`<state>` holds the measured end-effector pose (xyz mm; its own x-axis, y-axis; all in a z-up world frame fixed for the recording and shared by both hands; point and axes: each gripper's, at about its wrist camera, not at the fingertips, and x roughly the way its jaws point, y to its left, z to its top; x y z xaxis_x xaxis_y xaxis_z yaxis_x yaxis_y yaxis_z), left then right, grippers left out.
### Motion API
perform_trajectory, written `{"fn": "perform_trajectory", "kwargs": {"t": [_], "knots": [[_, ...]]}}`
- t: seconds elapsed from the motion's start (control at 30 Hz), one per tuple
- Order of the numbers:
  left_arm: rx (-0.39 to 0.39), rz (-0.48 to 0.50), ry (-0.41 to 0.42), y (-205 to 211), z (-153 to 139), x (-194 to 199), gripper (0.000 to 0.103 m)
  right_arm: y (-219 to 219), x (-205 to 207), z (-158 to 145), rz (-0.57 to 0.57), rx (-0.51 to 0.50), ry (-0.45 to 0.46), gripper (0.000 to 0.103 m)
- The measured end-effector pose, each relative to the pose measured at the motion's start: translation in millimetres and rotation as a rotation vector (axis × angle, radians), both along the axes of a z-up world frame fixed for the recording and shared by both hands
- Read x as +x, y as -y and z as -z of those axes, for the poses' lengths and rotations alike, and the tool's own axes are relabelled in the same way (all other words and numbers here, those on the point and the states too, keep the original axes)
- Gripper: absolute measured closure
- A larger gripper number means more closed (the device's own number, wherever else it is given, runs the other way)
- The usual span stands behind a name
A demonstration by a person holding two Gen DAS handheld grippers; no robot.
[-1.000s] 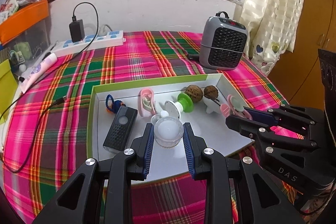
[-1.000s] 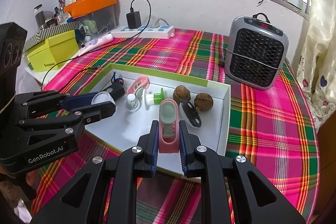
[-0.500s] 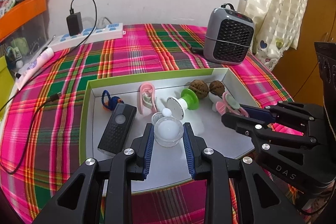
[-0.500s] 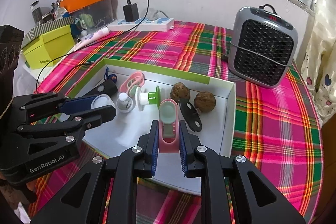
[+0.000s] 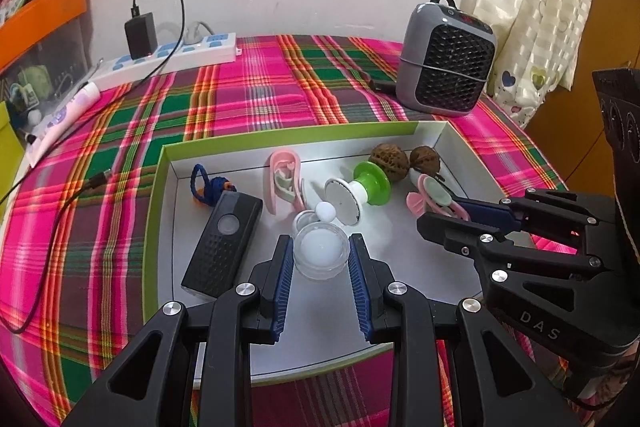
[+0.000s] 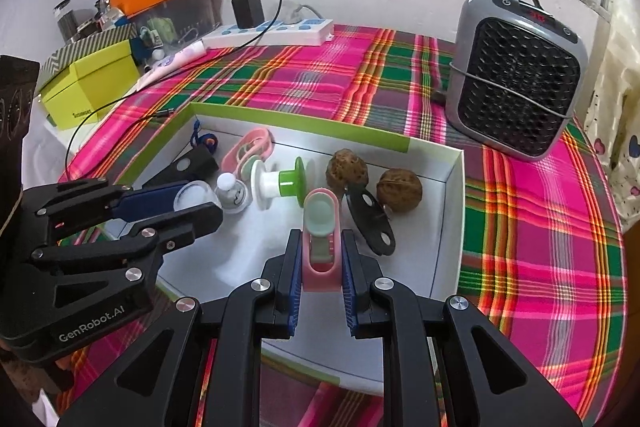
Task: Organize objects
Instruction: 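Lower the white cup with the left tool while the right tool lowers the pink clip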
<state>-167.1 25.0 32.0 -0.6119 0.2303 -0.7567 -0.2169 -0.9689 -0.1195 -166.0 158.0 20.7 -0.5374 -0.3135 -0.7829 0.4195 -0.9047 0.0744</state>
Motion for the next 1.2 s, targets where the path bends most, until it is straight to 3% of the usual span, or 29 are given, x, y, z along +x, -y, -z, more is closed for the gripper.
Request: {"fn": "perform_trajectory", "kwargs": {"t": [1.2], "knots": [[-0.013, 0.001, 0.034, -5.6, 13.1, -9.5, 0.077, 1.9, -8.7, 13.0, 0.005, 0.023, 0.023, 0.085]]}}
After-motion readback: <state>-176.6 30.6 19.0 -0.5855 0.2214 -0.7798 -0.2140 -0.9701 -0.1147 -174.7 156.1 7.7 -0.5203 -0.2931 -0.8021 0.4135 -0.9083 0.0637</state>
